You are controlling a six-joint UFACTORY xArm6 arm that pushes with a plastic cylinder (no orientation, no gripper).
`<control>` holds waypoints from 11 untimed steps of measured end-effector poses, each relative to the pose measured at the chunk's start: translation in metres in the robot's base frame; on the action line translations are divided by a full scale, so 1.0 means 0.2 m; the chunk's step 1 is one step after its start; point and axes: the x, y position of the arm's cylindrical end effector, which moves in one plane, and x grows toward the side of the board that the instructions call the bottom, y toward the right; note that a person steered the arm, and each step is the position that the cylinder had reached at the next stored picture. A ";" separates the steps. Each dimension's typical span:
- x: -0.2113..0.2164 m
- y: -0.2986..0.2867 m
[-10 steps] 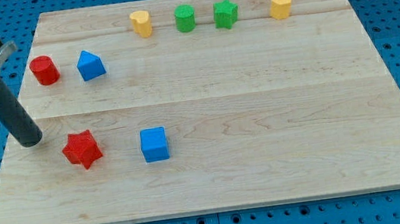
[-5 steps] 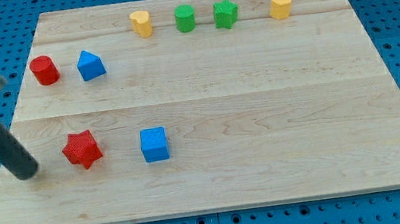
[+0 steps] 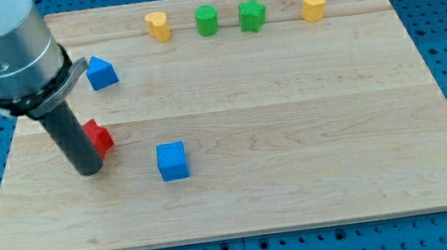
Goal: Push the red star to the right of the blue triangle
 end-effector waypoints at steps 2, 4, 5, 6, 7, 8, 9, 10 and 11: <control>-0.10 0.17; -0.17 -0.14; -0.24 0.02; -0.17 0.17; -0.24 0.19; -0.36 0.22; -0.45 0.22; -0.47 0.26; -0.53 0.28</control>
